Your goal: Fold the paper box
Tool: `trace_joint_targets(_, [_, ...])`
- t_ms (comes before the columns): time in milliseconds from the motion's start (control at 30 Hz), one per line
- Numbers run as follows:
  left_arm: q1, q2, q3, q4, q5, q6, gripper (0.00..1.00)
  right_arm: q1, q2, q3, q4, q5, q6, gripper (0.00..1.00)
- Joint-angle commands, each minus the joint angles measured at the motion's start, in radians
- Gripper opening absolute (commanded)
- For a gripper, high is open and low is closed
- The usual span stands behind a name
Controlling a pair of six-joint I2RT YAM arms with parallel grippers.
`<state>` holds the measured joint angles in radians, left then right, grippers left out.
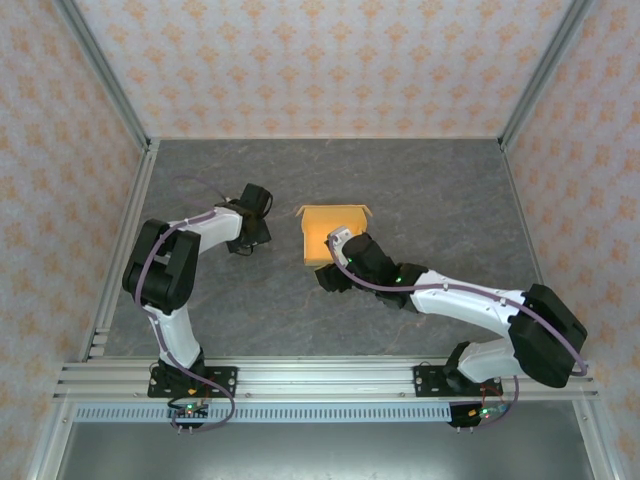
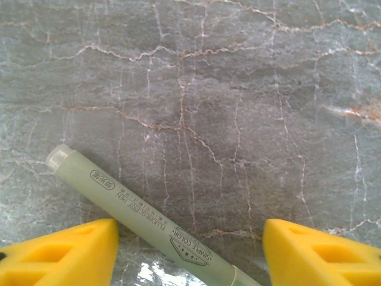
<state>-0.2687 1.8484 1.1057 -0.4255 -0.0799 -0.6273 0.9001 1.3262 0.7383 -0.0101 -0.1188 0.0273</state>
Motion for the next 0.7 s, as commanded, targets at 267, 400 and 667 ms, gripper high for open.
trace_joint_targets(267, [-0.007,0.032,0.01,-0.059,0.016,0.047,0.22,0.0,-0.038,-0.013,-0.01,0.086,-0.013,0.64])
trace_joint_targets(400, [-0.004,0.01,0.002,-0.062,0.021,0.065,0.14,0.0,-0.043,0.001,-0.037,0.121,-0.006,0.64])
trace_joint_targets(667, [-0.014,-0.204,-0.041,-0.047,-0.042,0.127,0.1,-0.029,-0.034,0.097,-0.19,0.113,0.044,0.66])
